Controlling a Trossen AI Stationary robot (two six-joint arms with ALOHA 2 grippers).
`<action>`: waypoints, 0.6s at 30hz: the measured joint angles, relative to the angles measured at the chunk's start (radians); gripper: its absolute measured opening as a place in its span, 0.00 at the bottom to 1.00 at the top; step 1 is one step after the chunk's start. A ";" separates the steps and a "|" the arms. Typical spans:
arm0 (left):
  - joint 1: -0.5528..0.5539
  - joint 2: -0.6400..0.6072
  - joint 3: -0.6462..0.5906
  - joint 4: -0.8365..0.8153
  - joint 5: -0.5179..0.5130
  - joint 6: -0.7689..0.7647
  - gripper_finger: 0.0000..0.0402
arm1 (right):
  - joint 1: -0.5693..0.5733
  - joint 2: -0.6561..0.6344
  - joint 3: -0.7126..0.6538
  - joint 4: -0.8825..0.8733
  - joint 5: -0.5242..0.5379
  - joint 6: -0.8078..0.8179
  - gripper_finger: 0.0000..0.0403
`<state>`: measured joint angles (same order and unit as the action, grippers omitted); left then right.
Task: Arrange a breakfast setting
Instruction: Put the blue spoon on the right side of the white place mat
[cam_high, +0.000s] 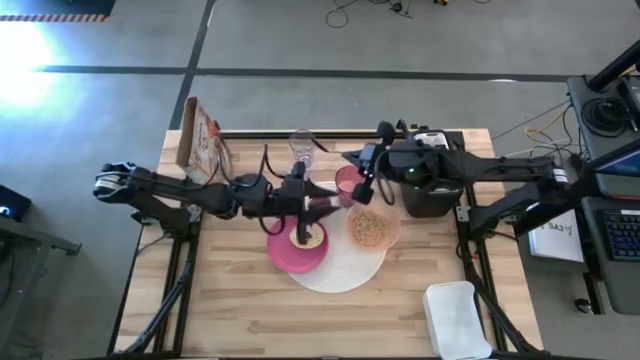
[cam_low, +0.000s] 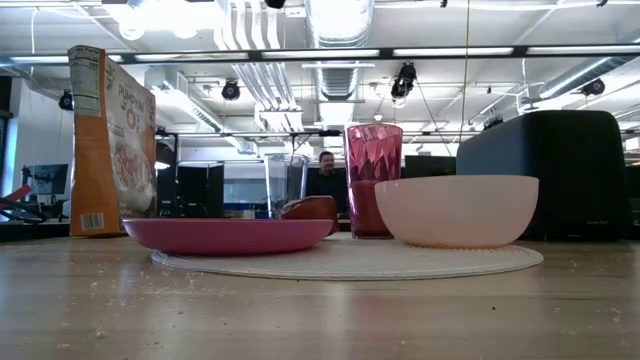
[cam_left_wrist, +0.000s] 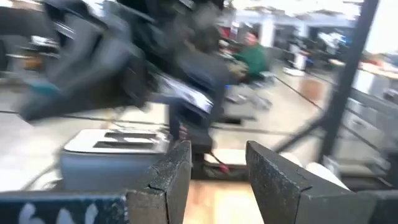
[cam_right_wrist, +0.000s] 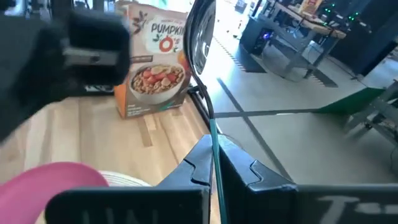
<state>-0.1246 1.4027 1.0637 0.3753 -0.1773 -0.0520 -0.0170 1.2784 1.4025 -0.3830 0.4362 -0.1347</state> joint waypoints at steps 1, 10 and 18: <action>-0.005 -0.006 0.000 -0.021 0.027 -0.001 0.34 | -0.001 -0.013 0.001 -0.016 -0.008 0.006 0.02; -0.039 -0.042 0.000 -0.243 0.062 -0.049 0.33 | 0.006 -0.098 0.001 -0.231 -0.169 0.191 0.02; -0.040 -0.044 0.000 -0.272 0.031 -0.087 0.33 | 0.045 -0.072 0.001 -0.602 0.035 0.444 0.02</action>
<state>-0.1650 1.3590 1.0634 0.1036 -0.1465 -0.1387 0.0285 1.2063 1.4033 -0.9851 0.4714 0.3089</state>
